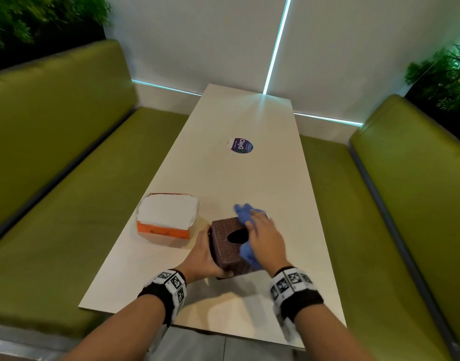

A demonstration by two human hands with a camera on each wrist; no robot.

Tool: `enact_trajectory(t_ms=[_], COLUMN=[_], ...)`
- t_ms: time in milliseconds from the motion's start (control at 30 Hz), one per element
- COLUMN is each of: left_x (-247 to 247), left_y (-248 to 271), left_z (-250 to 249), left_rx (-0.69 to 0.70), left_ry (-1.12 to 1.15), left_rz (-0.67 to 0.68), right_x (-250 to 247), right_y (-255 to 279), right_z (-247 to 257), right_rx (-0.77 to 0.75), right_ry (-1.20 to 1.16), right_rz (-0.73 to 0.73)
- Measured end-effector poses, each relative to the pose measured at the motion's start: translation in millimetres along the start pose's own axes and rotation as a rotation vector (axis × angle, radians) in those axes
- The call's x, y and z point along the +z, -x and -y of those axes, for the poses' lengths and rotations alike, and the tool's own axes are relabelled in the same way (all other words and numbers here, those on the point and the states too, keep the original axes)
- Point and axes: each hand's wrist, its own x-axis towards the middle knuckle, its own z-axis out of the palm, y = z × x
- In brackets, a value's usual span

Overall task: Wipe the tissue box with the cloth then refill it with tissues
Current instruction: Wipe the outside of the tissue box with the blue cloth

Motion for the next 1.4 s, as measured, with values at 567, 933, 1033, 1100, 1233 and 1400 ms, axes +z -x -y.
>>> enact_trajectory(t_ms=[567,933,1033,1100,1233,1400], left_x=[5,1,1,0,2,0], left_y=[0,-5,-4,-6,-6,-2], left_z=[12,12,12,17,13,-1], left_rx=[-0.014,-0.032,0.029,0.001,-0.026,0.024], left_ry=[0.010,-0.045,-0.054,-0.058,0.015,-0.111], left_rz=[0.004,-0.060,-0.008,-0.053,-0.051,0.104], right_x=[38,19,17,6,-3,21], right_y=[44,27,27,8,-7,23], right_z=[71,61,61,37,40,65], right_rx=[-0.248,-0.038,-0.266,-0.163,0.134,-0.300], right_ry=[0.030,0.070,-0.015,-0.029,0.163,0.014], right_rz=[-0.037,-0.056,0.124,0.108,-0.044,0.179])
